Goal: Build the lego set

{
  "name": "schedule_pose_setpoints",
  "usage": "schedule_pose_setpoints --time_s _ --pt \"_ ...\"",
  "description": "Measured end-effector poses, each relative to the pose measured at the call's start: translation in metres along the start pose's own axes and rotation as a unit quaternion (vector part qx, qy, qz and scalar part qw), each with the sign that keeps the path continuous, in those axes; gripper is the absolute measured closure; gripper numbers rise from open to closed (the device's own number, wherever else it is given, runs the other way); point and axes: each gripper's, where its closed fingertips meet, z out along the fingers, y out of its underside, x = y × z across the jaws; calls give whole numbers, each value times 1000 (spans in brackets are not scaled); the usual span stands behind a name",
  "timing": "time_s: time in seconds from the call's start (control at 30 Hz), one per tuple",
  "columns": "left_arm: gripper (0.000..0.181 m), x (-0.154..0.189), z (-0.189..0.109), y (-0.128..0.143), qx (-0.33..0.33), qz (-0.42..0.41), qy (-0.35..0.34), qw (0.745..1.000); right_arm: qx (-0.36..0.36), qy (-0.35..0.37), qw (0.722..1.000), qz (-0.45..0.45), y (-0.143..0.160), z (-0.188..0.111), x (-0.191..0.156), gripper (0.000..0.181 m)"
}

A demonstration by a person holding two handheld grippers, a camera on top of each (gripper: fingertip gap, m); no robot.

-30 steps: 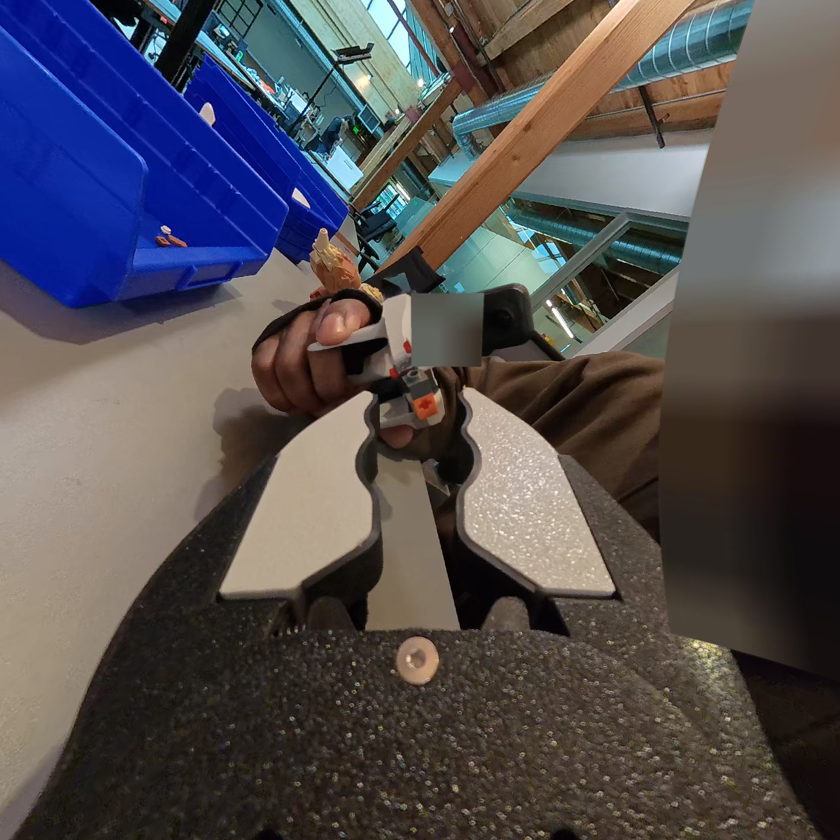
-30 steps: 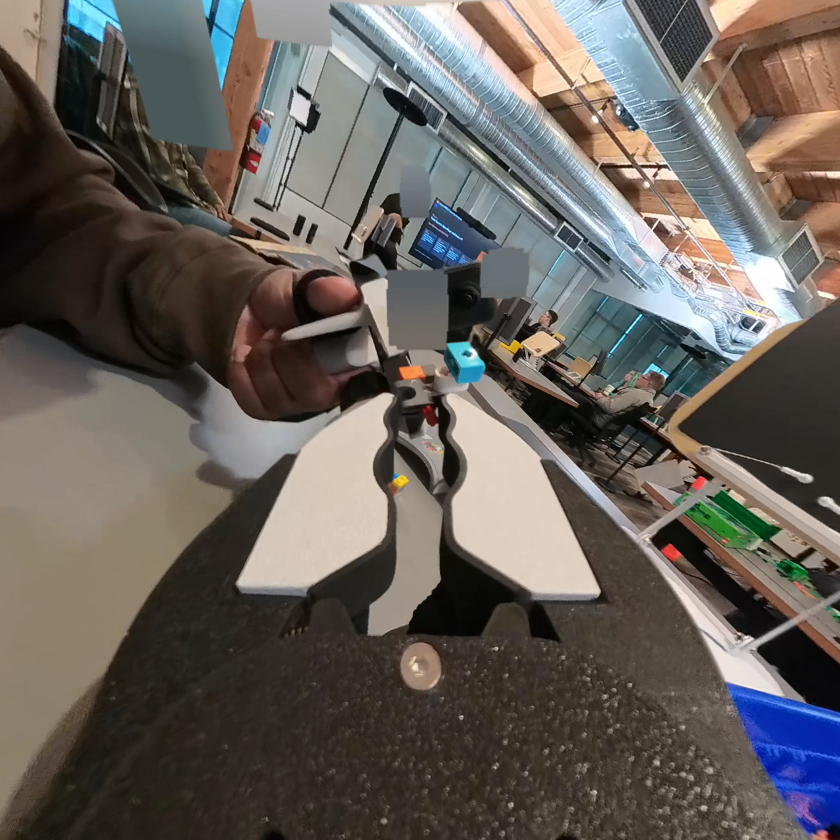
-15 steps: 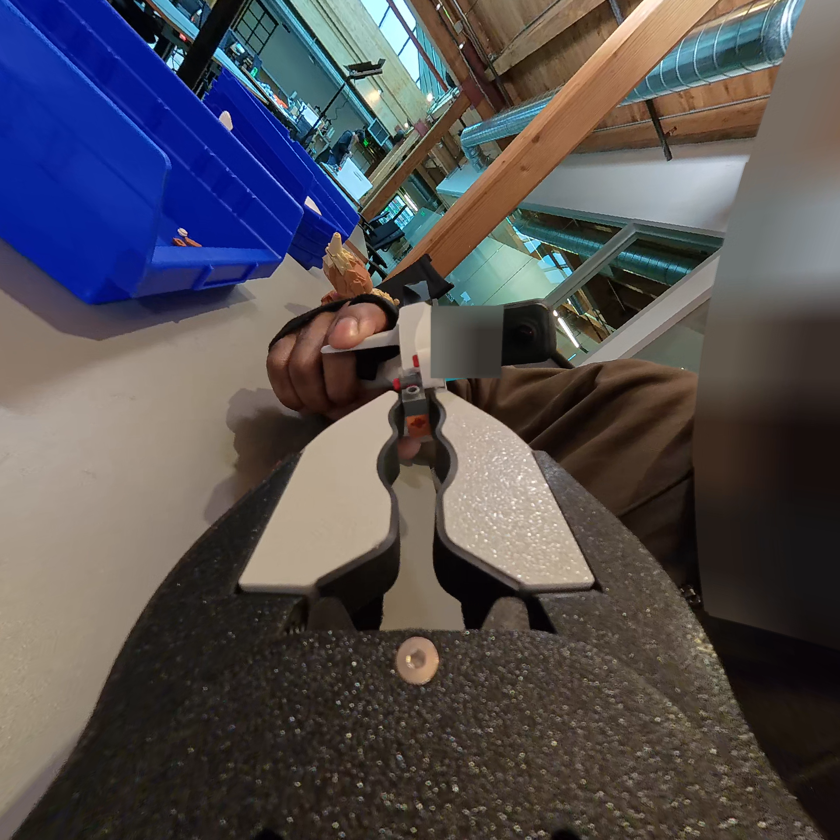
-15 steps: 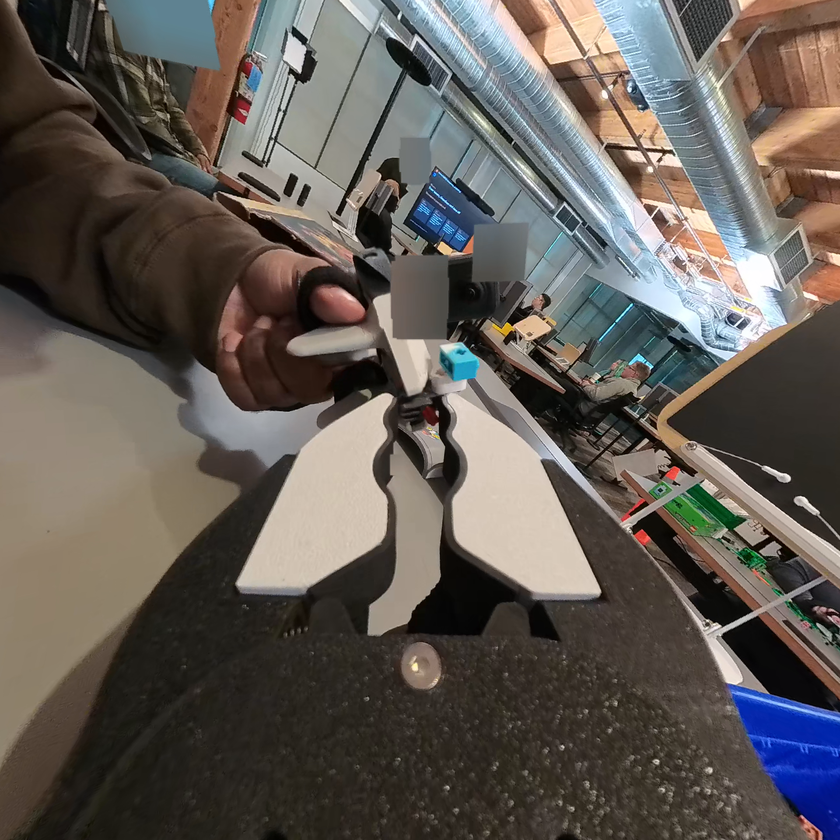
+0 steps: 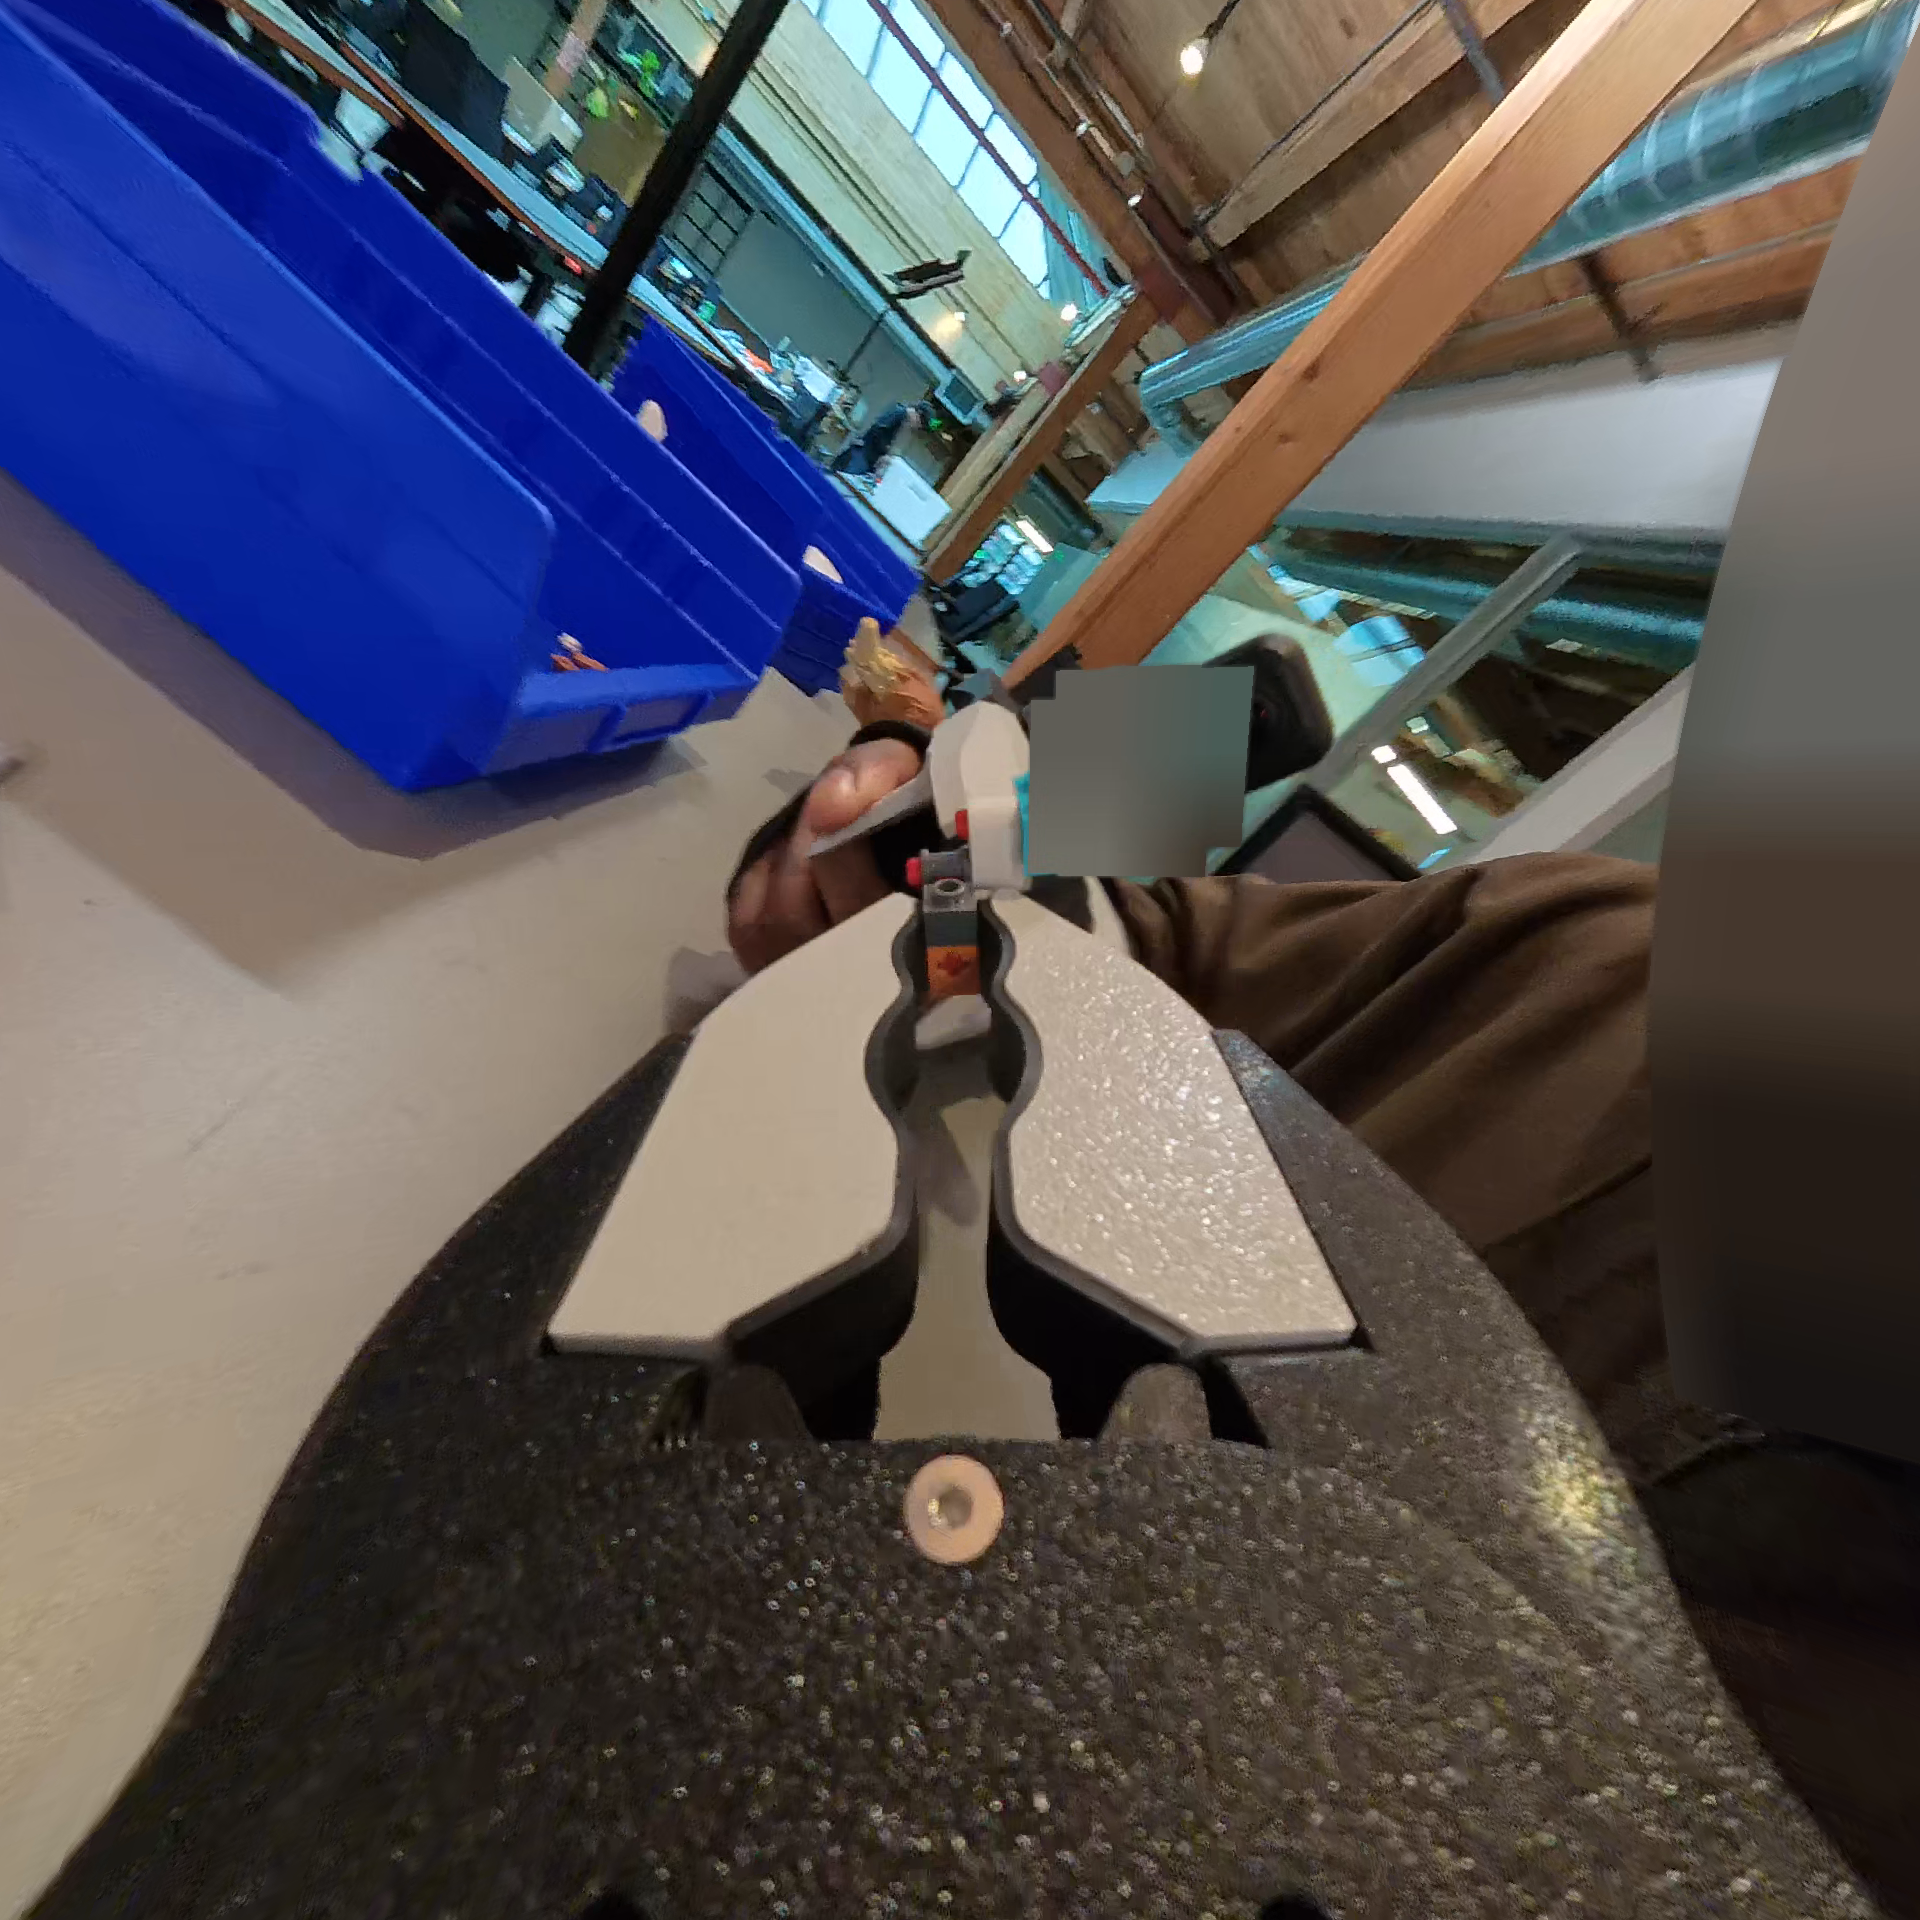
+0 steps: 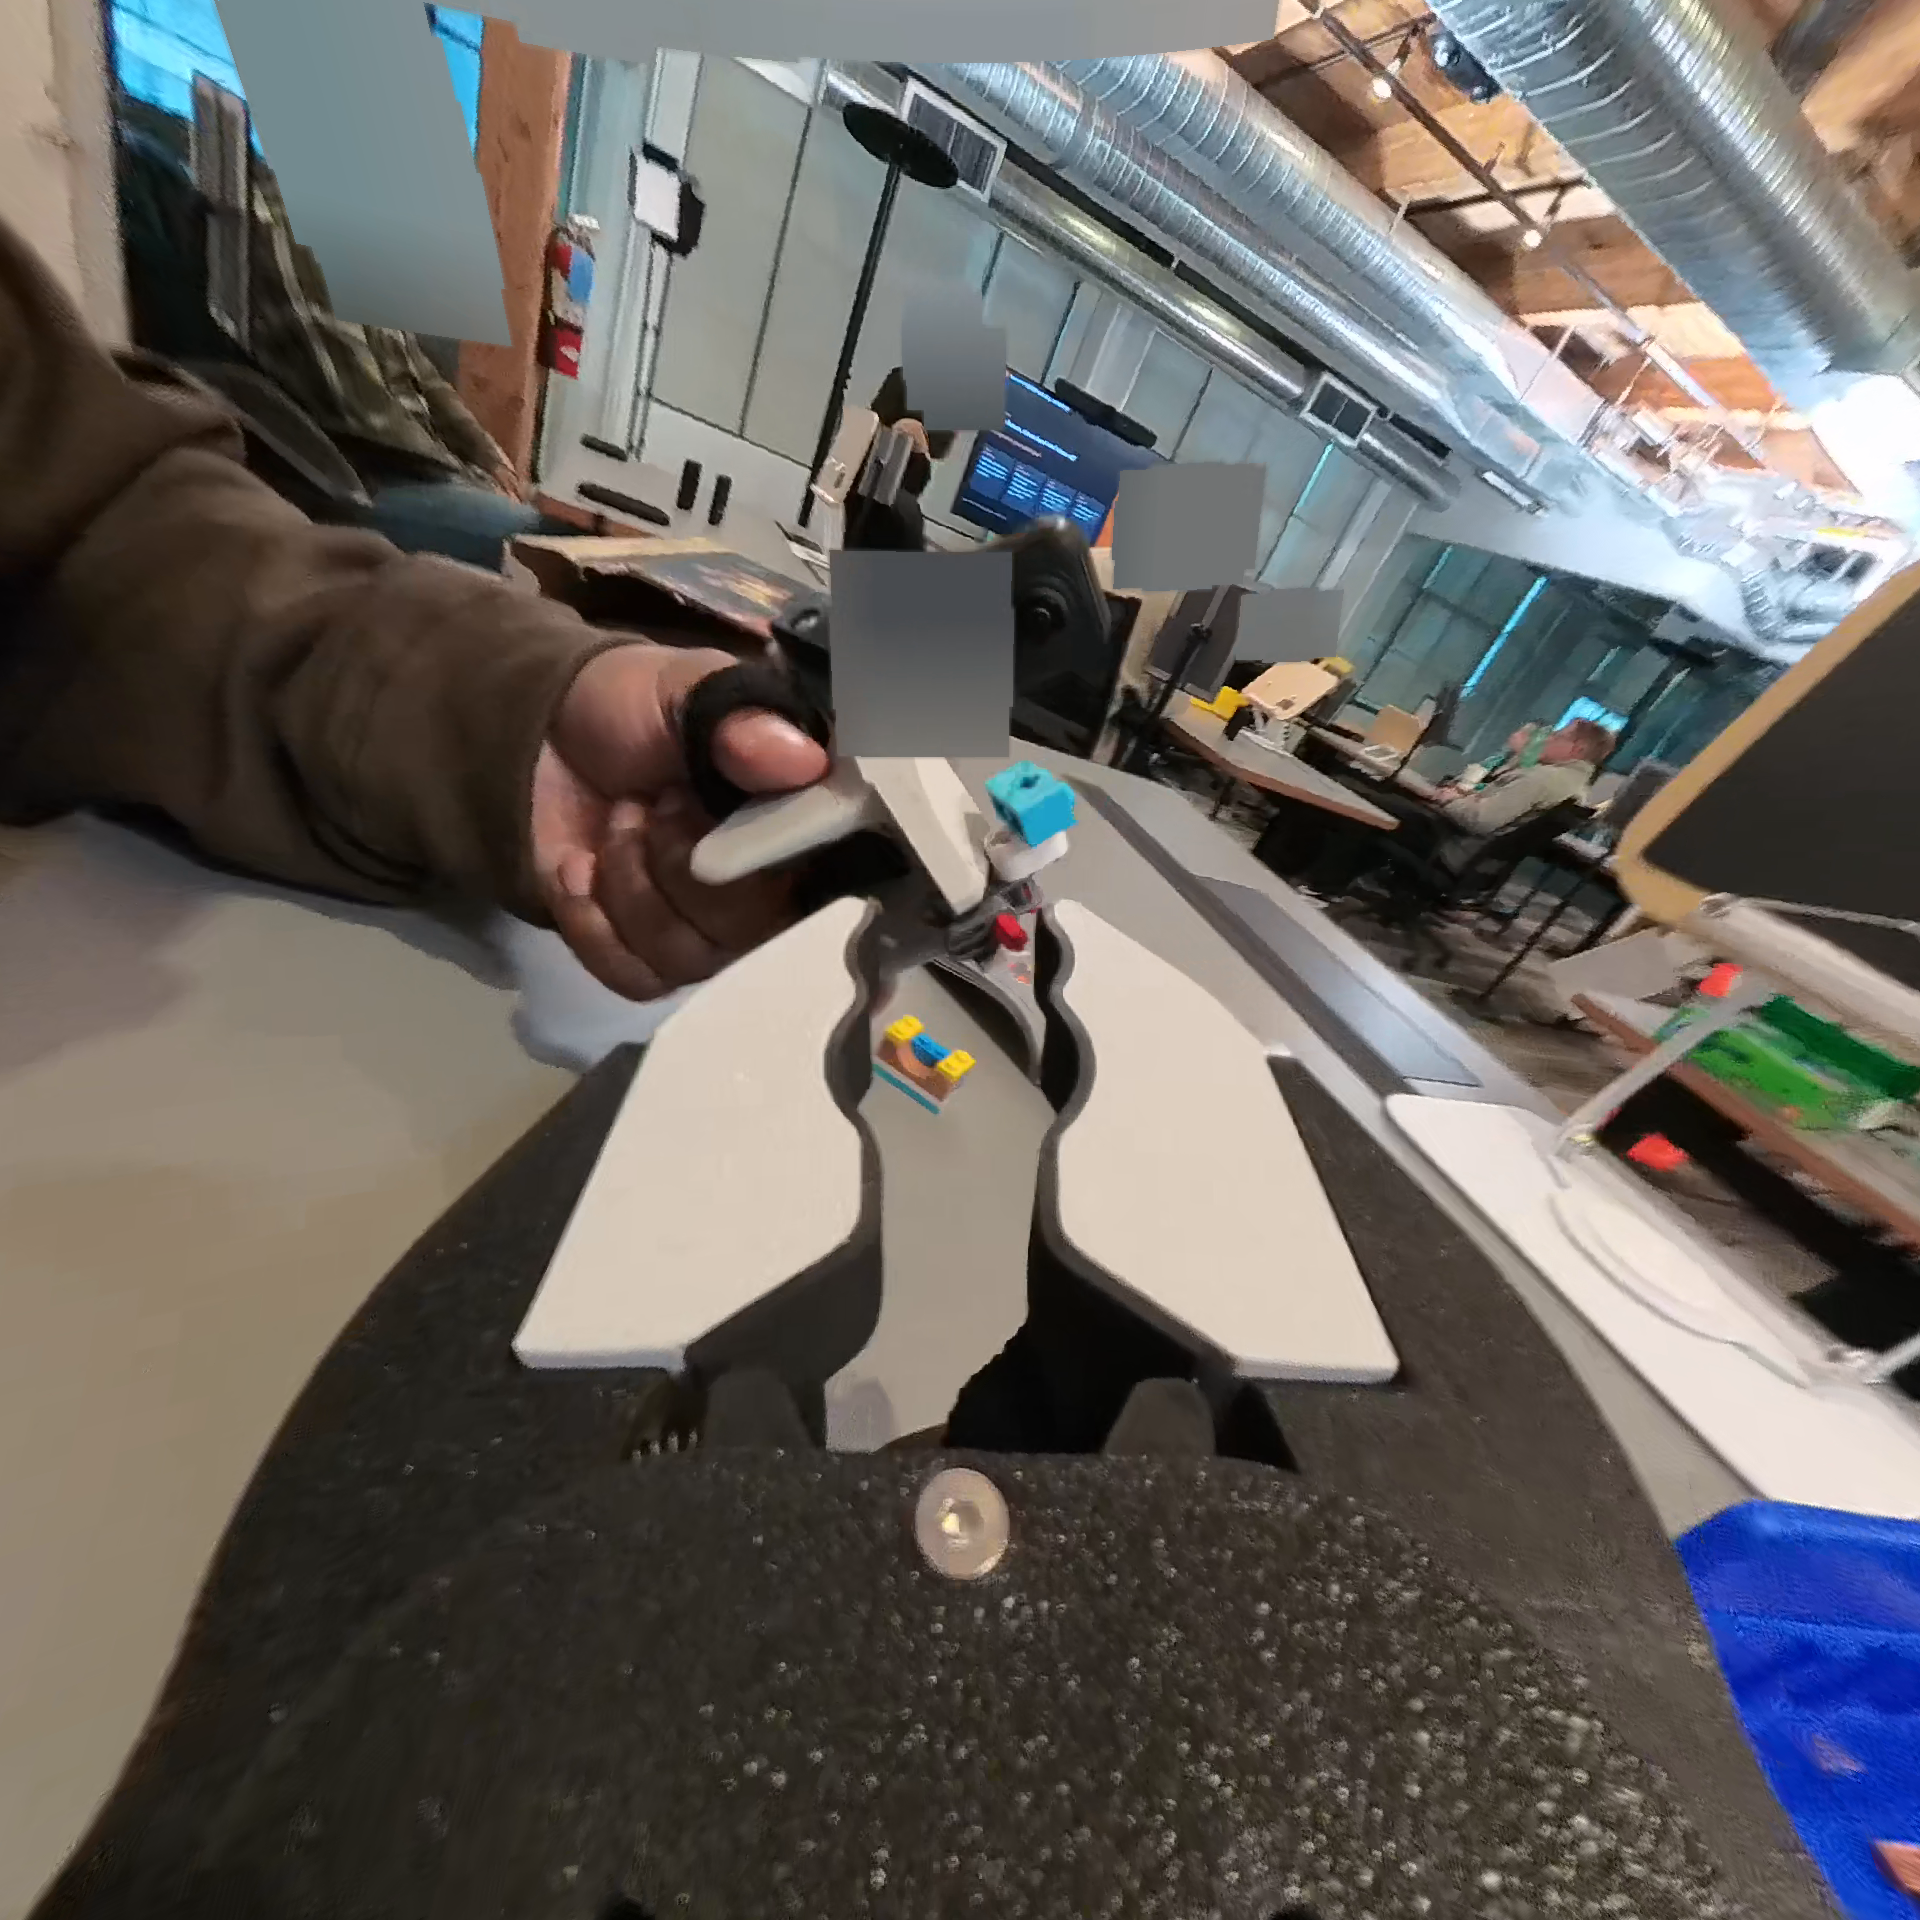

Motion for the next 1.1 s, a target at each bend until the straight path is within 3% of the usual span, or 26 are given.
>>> schedule_pose_setpoints --time_s 0.1,0.2,0.43,0.8,1.1 --pt "173 -6 -3 -4 -10 99 -59 993 11 -26 996 83 -3 -1 2 146" --pt "173 -8 -4 -5 -36 217 -120 968 23 -40 991 129 -4 -3 5 143" --pt "173 4 5 7 -93 413 -161 892 26 -63 994 90 -3 -5 -3 147" --pt "173 8 7 16 -119 488 -159 850 34 -109 992 48 -8 -11 -17 156" --pt "173 2 7 15 -123 495 -176 842 10 -112 994 18 -1 -8 -22 146"
